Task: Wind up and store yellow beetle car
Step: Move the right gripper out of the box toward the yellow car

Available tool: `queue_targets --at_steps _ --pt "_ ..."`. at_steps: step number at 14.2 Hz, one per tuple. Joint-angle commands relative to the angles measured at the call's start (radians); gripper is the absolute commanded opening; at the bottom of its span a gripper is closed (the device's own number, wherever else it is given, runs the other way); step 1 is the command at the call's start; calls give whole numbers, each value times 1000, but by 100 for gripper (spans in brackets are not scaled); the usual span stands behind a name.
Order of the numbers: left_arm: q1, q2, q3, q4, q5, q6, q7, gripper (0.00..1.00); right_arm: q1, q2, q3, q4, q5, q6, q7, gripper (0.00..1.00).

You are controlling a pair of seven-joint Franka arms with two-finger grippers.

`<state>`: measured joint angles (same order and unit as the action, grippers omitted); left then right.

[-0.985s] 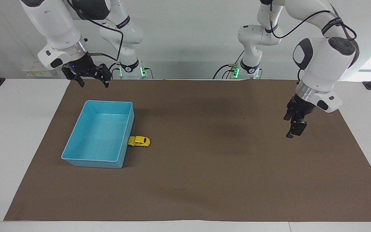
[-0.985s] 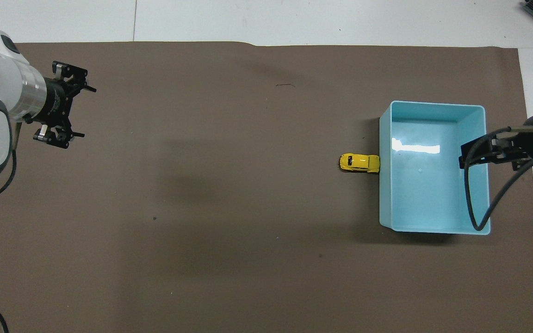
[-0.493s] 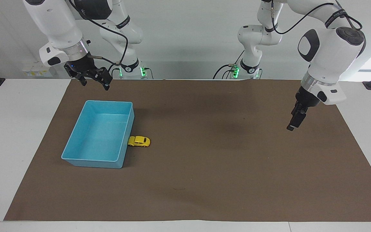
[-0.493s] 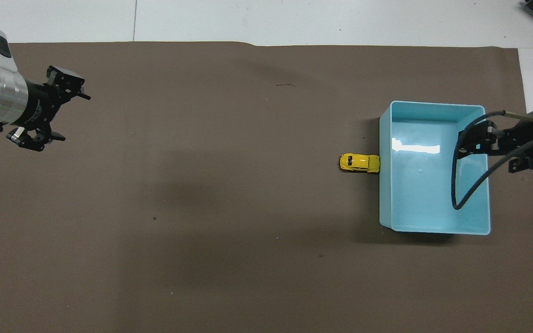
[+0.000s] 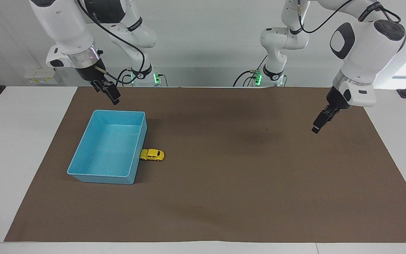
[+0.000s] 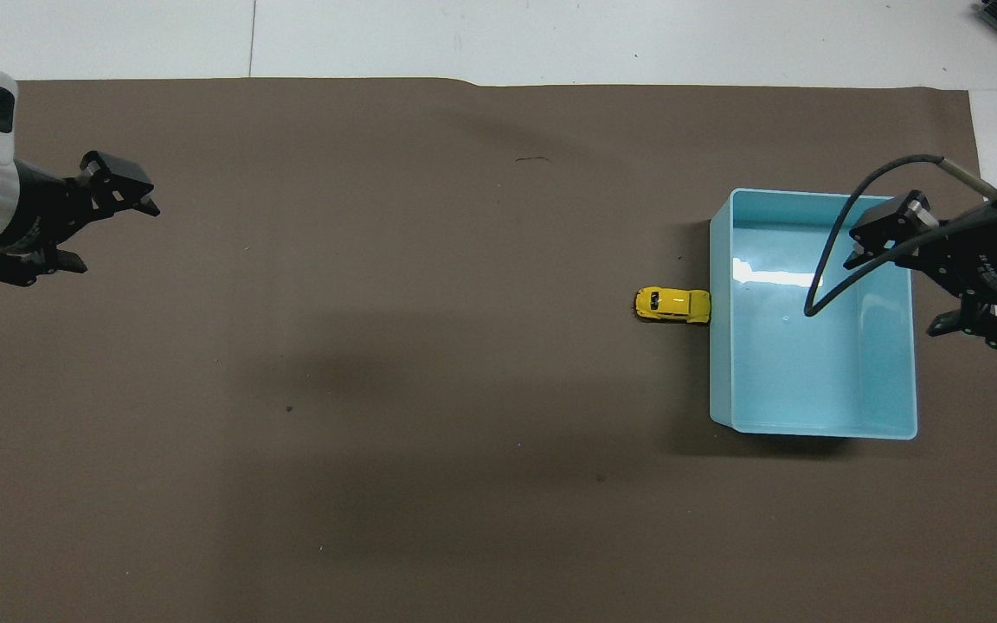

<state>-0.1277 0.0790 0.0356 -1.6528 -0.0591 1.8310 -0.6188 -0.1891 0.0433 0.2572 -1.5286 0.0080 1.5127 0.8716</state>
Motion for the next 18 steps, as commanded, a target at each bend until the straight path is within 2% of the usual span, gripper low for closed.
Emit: queue_targets --at_steps 1,5,7,11,14,18 --pt "28 -22 -8 -10 -5 -42 177 100 25 -19 11 -53 -5 40 204 100" --pt "51 -22 -8 -9 -5 -71 526 100 95 -7 11 -102 -68 119 447 100" --pt "57 -24 -8 2 -5 -81 623 100 111 18 13 -111 -101 151 544 100" --pt "46 -73 -11 5 -2 -96 625 100 145 82 13 -111 -148 223 761 100" --pt "45 -113 -14 11 2 -156 627 100 166 101 13 -177 -152 315 901 100" --pt "42 -122 -25 88 21 -269 627 100 171 125 11 -242 -154 429 964 100"
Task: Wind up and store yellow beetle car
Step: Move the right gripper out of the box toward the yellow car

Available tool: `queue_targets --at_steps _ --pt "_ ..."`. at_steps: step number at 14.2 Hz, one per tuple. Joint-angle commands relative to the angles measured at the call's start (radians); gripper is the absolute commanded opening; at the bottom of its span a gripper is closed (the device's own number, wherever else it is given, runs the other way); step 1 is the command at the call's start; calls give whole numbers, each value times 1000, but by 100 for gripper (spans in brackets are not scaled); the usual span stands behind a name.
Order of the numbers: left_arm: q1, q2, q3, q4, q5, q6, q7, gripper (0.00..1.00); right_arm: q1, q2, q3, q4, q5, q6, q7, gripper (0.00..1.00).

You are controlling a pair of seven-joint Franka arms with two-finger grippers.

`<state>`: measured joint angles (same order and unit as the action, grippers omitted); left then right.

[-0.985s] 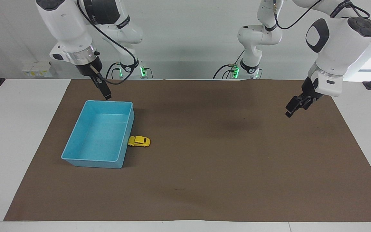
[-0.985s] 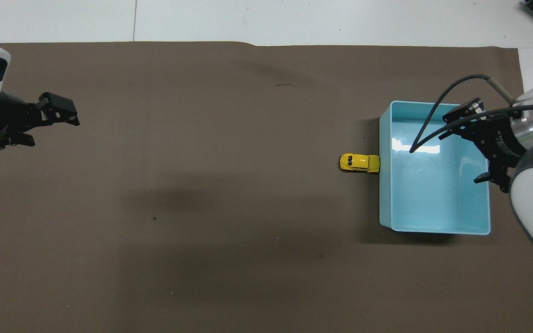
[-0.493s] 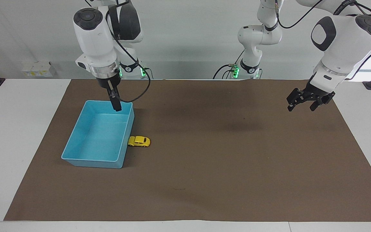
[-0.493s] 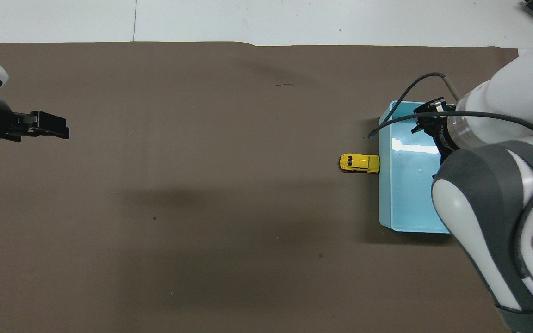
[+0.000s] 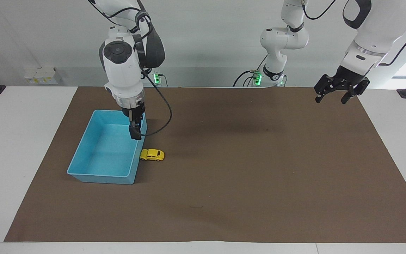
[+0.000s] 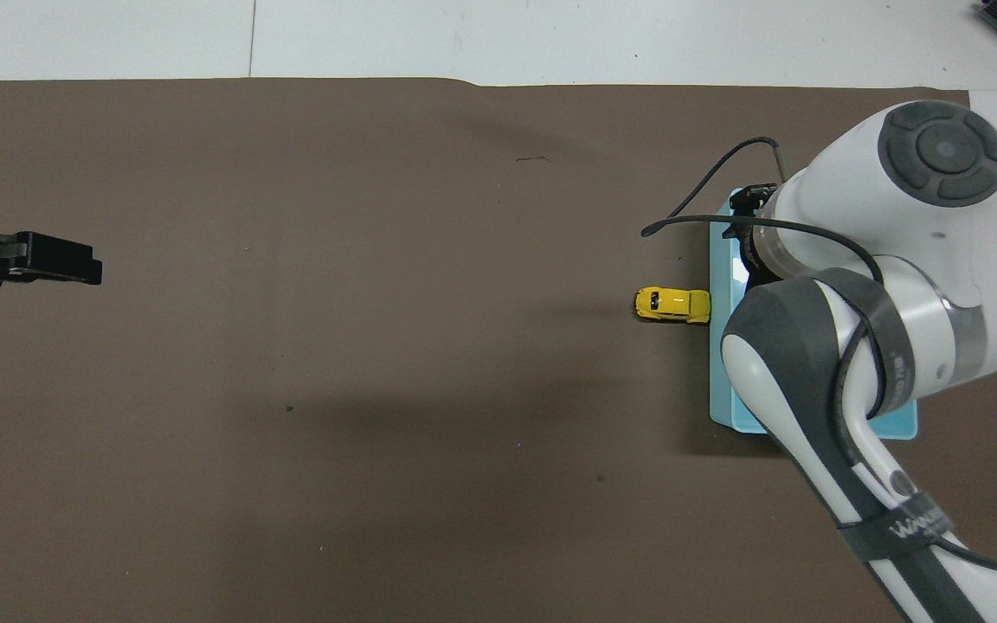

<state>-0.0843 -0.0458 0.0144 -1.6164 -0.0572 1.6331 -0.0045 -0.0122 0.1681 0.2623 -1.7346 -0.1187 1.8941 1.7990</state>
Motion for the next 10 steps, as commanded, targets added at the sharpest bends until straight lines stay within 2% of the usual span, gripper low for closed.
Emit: queue_targets --at_steps 1,7,10 --pt "-5 3 -8 59 19 -81 12 100 -5 14 6 -37 -27 57 64 100" --pt "11 -5 -13 59 16 -65 9 100 -3 22 6 -152 -29 229 120 100" --pt "6 -5 -13 59 16 -82 12 100 12 57 8 -209 -94 330 199 100"
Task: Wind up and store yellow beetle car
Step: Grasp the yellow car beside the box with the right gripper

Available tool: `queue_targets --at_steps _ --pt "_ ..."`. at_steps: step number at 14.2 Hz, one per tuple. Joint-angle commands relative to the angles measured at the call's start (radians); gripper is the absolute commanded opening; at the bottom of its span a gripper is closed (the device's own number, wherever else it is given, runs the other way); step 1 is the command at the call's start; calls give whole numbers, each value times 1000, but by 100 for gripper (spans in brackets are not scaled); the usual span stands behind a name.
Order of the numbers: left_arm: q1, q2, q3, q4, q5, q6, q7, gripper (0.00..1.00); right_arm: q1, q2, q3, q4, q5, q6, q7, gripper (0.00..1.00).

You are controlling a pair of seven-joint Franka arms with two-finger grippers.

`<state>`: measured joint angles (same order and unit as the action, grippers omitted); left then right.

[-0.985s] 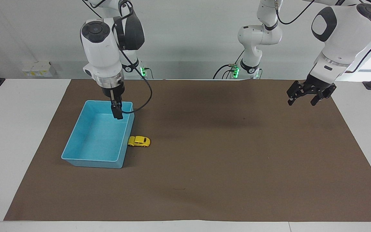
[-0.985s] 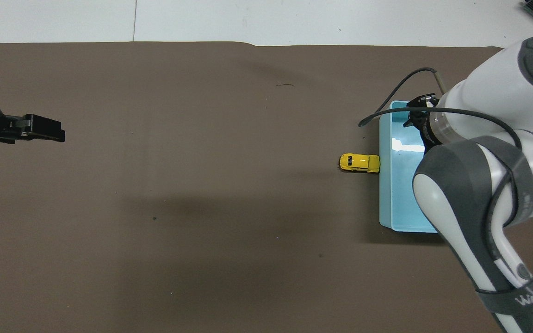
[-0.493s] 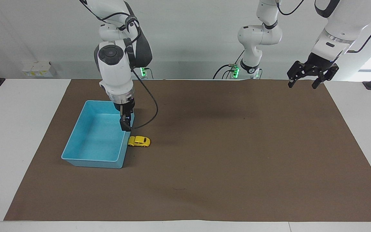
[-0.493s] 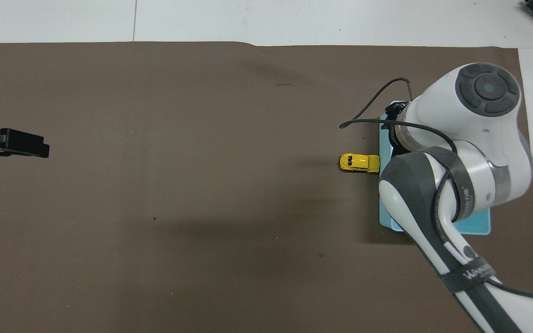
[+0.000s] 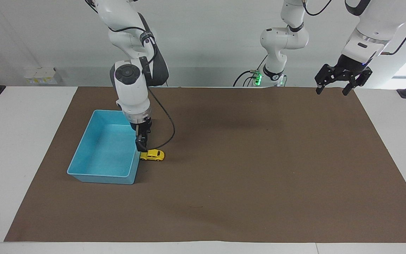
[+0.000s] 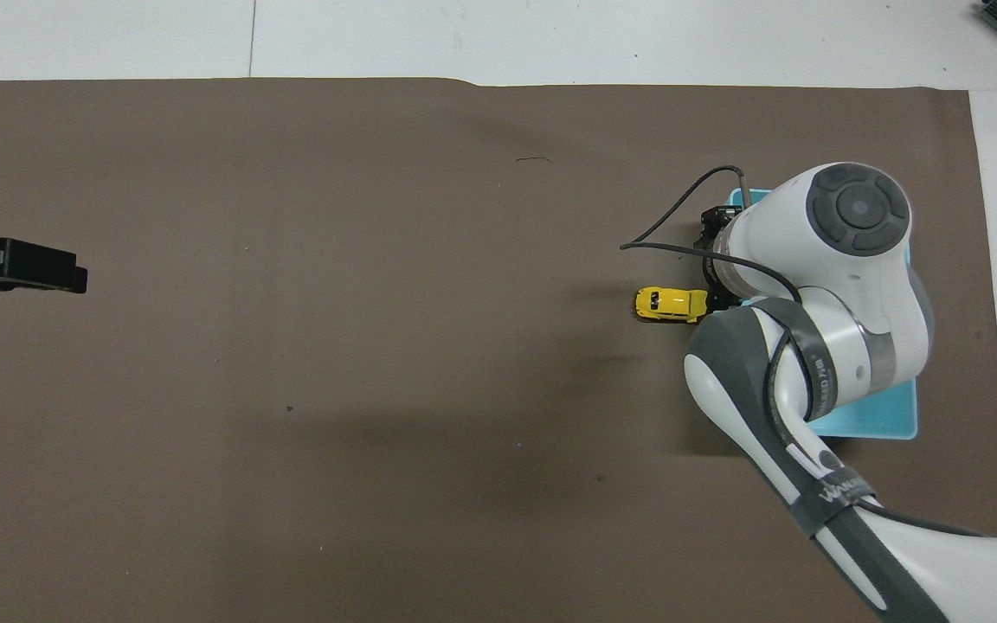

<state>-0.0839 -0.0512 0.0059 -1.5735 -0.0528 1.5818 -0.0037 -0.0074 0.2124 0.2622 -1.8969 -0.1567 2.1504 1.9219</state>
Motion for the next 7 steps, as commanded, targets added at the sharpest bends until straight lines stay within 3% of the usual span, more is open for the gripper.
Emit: queue_targets --at_steps 1,7 --pt "3 -1 -1 15 14 -46 11 100 9 27 8 -51 -67 88 91 100" --pt "-2 5 -7 18 51 -54 11 100 24 100 8 -53 -136 153 173 100"
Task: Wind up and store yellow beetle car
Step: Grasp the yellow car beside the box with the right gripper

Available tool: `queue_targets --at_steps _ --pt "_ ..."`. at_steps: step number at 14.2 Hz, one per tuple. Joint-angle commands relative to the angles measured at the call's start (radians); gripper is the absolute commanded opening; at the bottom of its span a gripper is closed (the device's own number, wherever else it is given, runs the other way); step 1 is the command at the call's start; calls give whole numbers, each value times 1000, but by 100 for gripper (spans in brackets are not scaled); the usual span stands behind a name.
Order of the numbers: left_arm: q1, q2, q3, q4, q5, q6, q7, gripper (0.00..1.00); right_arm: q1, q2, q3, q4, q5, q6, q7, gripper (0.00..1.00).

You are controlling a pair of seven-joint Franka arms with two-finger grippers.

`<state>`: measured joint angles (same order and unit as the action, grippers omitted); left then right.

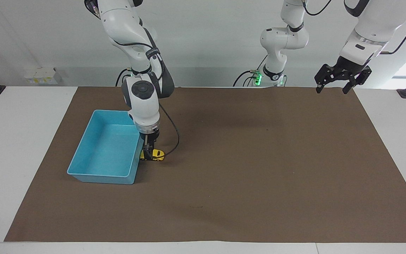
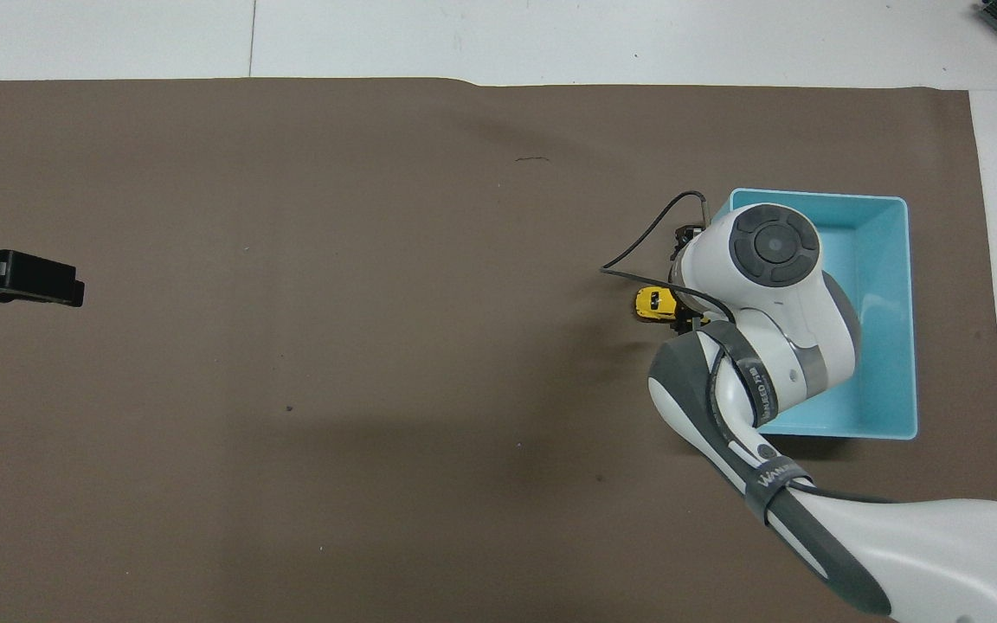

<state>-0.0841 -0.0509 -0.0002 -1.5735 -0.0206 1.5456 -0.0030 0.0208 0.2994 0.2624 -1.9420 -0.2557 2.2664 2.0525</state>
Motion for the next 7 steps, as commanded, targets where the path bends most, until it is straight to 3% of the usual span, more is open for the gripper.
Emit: queue_targets --at_steps 1,7 --pt "-3 5 -1 18 19 -18 11 100 11 24 6 -8 -42 41 51 100" --pt "-5 3 -6 17 18 -15 9 100 8 53 6 -37 -161 79 101 100"
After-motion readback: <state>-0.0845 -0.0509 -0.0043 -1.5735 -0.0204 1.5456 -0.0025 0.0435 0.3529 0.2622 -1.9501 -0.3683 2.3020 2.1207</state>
